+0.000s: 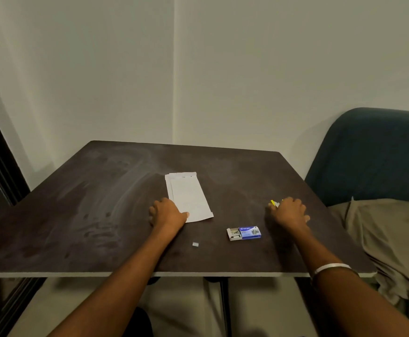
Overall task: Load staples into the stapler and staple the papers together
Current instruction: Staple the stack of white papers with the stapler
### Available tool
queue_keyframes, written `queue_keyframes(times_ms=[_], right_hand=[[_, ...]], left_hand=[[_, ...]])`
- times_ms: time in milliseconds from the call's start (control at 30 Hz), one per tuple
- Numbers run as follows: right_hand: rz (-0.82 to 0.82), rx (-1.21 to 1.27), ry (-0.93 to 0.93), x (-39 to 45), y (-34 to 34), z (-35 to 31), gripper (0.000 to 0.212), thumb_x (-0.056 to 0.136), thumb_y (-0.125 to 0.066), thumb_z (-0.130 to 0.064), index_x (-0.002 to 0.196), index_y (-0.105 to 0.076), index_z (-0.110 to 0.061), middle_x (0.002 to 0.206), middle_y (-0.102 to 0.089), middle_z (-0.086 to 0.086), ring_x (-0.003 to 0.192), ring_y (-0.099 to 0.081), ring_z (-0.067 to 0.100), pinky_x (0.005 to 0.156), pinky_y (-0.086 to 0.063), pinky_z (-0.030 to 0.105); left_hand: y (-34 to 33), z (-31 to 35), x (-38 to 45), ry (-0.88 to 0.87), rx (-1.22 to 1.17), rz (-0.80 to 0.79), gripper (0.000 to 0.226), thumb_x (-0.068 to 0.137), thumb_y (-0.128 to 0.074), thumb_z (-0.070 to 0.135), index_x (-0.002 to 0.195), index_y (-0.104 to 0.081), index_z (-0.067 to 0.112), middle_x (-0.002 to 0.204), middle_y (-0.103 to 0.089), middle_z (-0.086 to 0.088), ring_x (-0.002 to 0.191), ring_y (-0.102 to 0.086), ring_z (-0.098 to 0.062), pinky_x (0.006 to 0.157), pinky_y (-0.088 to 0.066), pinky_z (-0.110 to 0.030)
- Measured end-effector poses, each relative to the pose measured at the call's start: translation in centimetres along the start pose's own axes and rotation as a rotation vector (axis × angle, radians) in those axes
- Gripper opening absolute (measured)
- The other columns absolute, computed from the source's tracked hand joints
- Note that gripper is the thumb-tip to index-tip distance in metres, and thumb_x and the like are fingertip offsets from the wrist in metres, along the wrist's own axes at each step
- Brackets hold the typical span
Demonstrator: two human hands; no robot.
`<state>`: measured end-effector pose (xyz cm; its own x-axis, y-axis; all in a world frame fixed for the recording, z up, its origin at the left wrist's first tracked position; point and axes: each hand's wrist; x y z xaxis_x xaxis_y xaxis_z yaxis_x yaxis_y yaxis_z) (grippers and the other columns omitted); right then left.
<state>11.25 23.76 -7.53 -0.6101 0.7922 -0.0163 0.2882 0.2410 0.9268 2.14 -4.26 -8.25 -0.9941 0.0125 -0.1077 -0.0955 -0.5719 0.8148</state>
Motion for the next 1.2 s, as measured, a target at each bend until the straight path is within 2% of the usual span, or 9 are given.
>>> queue_keyframes(times_ms=[367,500,600,700,767,900,967,1100,1200], right_hand=[[0.009,0.019,0.046,0.8,-1.3,0.9,0.056,0.091,-0.058,-0.041,0.128,-0.049,0.000,0.129,-0.050,0.022,0.116,-0.051,0.036,0.097,-0.046,0.045],[0.026,0.200,0.162,0.2,-1.2,0.0,0.045,0.093,-0.058,-0.033,0.116,-0.052,0.005,0.121,-0.052,0.026,0.101,-0.056,0.037,0.084,-0.046,0.041],[0.051,0.376,0.305,-1.3,-0.4,-2.1,0.035,0.092,-0.061,-0.028,0.102,-0.060,0.006,0.100,-0.061,0.022,0.081,-0.056,0.030,0.069,-0.042,0.035],[-0.111,0.643,0.344,-3.8,0.0,-4.1,0.029,0.092,-0.060,-0.030,0.091,-0.061,-0.001,0.076,-0.060,0.016,0.067,-0.055,0.028,0.061,-0.048,0.041],[-0.290,0.822,0.328,-5.7,0.0,-5.1,0.026,0.094,-0.056,-0.034,0.085,-0.057,-0.010,0.067,-0.055,0.006,0.059,-0.052,0.017,0.049,-0.045,0.029],[-0.634,1.164,0.219,-8.8,-0.7,-6.3,0.024,0.094,-0.056,-0.032,0.091,-0.061,-0.009,0.074,-0.060,0.002,0.054,-0.050,0.009,0.048,-0.043,0.022],[-0.617,1.053,0.258,-9.7,-1.3,-6.9,0.029,0.088,-0.065,-0.038,0.097,-0.059,-0.011,0.077,-0.060,0.000,0.057,-0.051,0.009,0.051,-0.044,0.022],[-0.293,0.469,0.502,-10.1,-2.5,-8.2,0.043,0.078,-0.077,-0.021,0.112,-0.053,-0.014,0.102,-0.065,0.003,0.083,-0.059,0.016,0.067,-0.044,0.024],[-0.316,0.212,0.700,-10.0,-3.3,-9.0,0.043,0.076,-0.076,-0.013,0.112,-0.052,-0.013,0.115,-0.062,0.011,0.096,-0.060,0.025,0.077,-0.049,0.031]], left_hand=[[0.0,1.6,0.8,0.088,0.092,-0.072,0.043,0.085,-0.067,0.014,0.124,-0.055,0.001,0.129,-0.058,-0.017,0.117,-0.058,-0.032,0.092,-0.050,-0.036],[0.3,1.6,0.9,0.061,0.105,-0.070,0.036,0.085,-0.067,0.014,0.118,-0.059,0.002,0.126,-0.061,-0.015,0.114,-0.060,-0.029,0.089,-0.050,-0.033],[0.6,1.7,0.8,0.063,0.095,-0.082,0.036,0.084,-0.069,0.012,0.116,-0.059,0.001,0.124,-0.062,-0.016,0.112,-0.061,-0.030,0.086,-0.051,-0.032],[1.0,1.6,0.5,0.050,0.123,-0.093,0.036,0.083,-0.070,0.011,0.115,-0.060,-0.001,0.124,-0.062,-0.016,0.113,-0.061,-0.029,0.086,-0.051,-0.031],[1.4,1.6,0.1,0.030,0.190,-0.105,0.038,0.083,-0.070,0.015,0.116,-0.060,0.000,0.124,-0.063,-0.014,0.114,-0.061,-0.028,0.089,-0.050,-0.031],[1.6,1.5,-0.2,0.065,0.252,-0.120,0.050,0.085,-0.067,0.023,0.127,-0.051,0.002,0.136,-0.050,-0.019,0.124,-0.050,-0.032,0.096,-0.046,-0.036],[1.8,1.6,-0.4,0.069,0.277,-0.136,0.054,0.082,-0.069,0.025,0.128,-0.051,0.004,0.138,-0.047,-0.018,0.125,-0.048,-0.033,0.097,-0.045,-0.038],[1.8,1.5,-0.3,0.064,0.294,-0.161,0.062,0.079,-0.074,0.029,0.130,-0.049,0.004,0.139,-0.046,-0.018,0.126,-0.047,-0.032,0.099,-0.045,-0.040],[1.7,1.1,-0.2,0.047,0.249,-0.147,0.059,0.079,-0.074,0.027,0.128,-0.050,0.004,0.136,-0.051,-0.016,0.124,-0.051,-0.031,0.099,-0.046,-0.038]])
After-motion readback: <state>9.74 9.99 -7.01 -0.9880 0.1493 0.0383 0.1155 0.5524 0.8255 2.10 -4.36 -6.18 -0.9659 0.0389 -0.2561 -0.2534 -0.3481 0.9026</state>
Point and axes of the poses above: each hand's wrist, its own x-axis towards the middle knuckle, its own y-axis out of the back of the hand, z = x × y
